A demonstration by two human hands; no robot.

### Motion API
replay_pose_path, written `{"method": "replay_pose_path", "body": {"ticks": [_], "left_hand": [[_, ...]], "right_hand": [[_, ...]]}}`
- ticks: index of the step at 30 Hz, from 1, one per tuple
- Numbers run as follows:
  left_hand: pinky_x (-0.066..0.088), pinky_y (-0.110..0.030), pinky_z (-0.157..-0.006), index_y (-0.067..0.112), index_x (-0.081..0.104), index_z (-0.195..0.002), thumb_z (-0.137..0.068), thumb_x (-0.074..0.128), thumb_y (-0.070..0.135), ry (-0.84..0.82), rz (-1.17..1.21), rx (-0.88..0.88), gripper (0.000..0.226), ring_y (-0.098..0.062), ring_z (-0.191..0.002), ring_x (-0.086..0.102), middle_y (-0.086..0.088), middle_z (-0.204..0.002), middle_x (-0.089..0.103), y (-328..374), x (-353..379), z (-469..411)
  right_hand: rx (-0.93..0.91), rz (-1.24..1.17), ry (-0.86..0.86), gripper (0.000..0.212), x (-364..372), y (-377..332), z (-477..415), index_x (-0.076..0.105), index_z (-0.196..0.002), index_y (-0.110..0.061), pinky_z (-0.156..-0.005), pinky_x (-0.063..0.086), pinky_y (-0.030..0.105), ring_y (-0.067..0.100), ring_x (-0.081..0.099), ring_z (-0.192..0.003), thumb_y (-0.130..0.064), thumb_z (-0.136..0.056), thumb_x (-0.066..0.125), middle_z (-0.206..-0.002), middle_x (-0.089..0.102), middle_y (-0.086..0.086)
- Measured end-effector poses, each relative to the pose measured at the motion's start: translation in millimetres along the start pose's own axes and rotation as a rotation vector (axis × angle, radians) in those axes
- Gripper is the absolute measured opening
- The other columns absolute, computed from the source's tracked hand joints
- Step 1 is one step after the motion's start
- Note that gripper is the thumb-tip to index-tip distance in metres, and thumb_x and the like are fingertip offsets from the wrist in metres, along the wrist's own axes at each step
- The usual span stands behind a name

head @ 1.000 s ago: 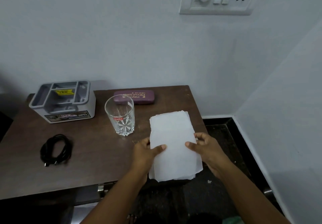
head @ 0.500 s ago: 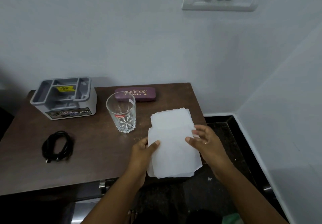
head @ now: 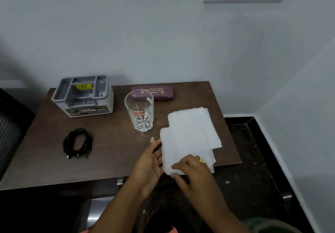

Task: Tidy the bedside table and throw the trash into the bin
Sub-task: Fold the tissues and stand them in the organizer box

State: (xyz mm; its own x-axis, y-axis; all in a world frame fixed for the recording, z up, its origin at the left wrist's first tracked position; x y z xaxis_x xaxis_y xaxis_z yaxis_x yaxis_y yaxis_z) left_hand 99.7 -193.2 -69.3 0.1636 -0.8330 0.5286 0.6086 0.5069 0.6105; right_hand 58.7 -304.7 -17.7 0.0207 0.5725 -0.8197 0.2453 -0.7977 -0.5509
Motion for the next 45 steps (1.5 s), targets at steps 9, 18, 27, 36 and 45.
{"method": "replay_pose_path", "body": {"ticks": [9,18,27,36,45], "left_hand": [[0.057,-0.034,-0.078,0.02,0.056,-0.122,-0.1,0.032,0.028,-0.022,-0.013,0.042,0.034,-0.018,-0.104,0.066,-0.004,-0.113,0.071,-2.2,1.2,1.3],[0.058,-0.027,-0.061,0.017,0.05,-0.126,-0.101,0.031,0.009,0.051,-0.036,0.067,0.033,-0.019,-0.094,0.066,-0.008,-0.111,0.068,-3.6,-0.9,2.0],[0.057,-0.03,-0.077,0.014,0.056,-0.12,-0.096,0.046,0.022,0.066,-0.068,0.135,0.027,-0.022,-0.099,0.067,-0.008,-0.108,0.071,-2.3,0.9,2.5],[0.056,-0.021,-0.063,0.029,0.034,-0.14,-0.083,0.062,-0.005,0.144,-0.381,0.379,0.072,-0.004,-0.081,0.069,0.02,-0.084,0.073,8.0,-1.5,3.5],[0.052,-0.023,-0.089,0.027,0.066,-0.102,-0.085,0.059,-0.003,0.126,-0.402,0.397,0.036,-0.007,-0.104,0.06,0.005,-0.114,0.064,5.0,-0.5,4.8]], "right_hand": [[0.042,0.151,-0.045,0.009,4.9,-6.8,4.3,0.062,-0.073,-0.024,-0.062,0.052,0.031,0.012,0.055,-0.072,-0.031,-0.079,0.062,-0.077,0.057,-0.008],[0.296,-0.103,0.039,0.007,-2.6,-4.5,1.5,0.069,-0.075,-0.021,-0.064,0.047,0.015,0.008,0.056,-0.076,-0.023,-0.081,0.067,-0.079,0.056,-0.011],[0.264,-0.19,-0.097,0.013,12.6,-13.0,4.0,0.068,-0.097,-0.029,-0.08,0.049,0.018,0.004,0.056,-0.09,-0.032,-0.087,0.06,-0.091,0.054,-0.017],[0.6,-0.233,0.437,0.004,-69.1,84.4,6.8,0.065,-0.089,-0.016,-0.071,0.052,0.022,0.004,0.057,-0.073,-0.014,-0.085,0.064,-0.09,0.061,0.004],[0.749,-0.155,0.404,0.017,-55.2,115.0,-11.6,0.063,-0.071,-0.01,-0.057,0.041,0.019,0.013,0.057,-0.064,-0.021,-0.081,0.07,-0.078,0.061,0.006]]}}
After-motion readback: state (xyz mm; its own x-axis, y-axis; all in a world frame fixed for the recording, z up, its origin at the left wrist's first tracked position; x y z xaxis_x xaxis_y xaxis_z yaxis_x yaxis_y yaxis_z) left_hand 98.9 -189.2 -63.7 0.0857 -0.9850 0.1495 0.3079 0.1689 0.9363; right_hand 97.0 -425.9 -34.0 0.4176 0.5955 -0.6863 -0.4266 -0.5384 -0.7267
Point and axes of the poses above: each hand's wrist, its own z-axis away from the middle knuckle, its own x-axis out of the palm, y = z × x, the point moved 7 cm from there along -z, towards the middle knuckle
